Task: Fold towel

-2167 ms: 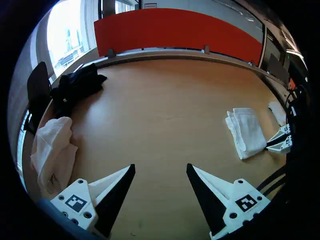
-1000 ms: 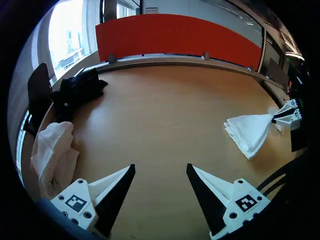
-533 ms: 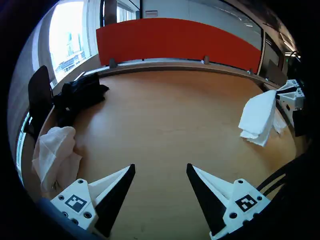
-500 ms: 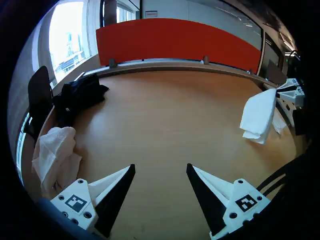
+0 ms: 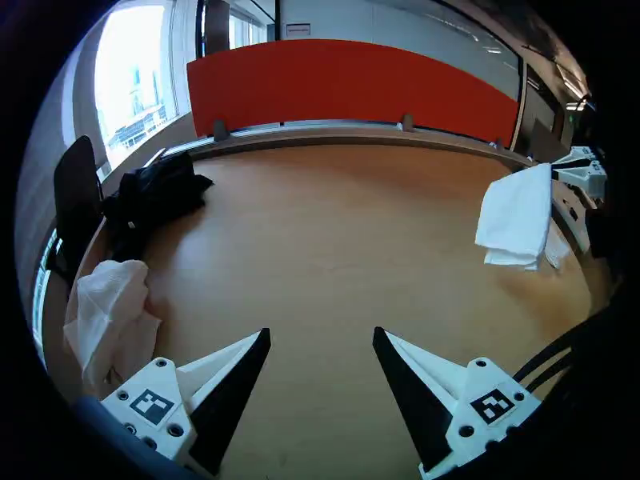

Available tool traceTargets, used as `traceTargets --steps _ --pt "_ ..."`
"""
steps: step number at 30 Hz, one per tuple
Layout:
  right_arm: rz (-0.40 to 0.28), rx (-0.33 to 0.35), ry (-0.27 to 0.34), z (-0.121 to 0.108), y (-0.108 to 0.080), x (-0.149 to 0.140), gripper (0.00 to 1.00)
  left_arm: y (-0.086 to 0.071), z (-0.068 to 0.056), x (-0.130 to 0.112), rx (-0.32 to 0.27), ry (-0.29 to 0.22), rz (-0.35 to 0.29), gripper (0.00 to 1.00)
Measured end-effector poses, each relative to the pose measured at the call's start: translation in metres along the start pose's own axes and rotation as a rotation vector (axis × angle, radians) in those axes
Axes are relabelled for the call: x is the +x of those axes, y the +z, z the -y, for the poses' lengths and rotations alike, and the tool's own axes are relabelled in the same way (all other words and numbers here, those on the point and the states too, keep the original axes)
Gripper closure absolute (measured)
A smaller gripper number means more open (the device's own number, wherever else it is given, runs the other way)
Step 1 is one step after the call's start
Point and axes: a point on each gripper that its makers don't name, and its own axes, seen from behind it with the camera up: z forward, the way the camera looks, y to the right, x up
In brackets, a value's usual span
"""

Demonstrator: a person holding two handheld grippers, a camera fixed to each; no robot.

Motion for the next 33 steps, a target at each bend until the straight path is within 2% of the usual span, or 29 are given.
traceTargets --steps 14,33 --pt "0.005 -0.061 0.045 -0.038 -0.015 -0.010 0.96 0.003 -0.004 0.004 -0.010 0.011 -0.002 0.05" --pt "0.051 -0.203 0.123 -0.127 -0.054 -0.051 0.97 0.005 -0.011 0.004 -0.015 0.031 0.009 0.05"
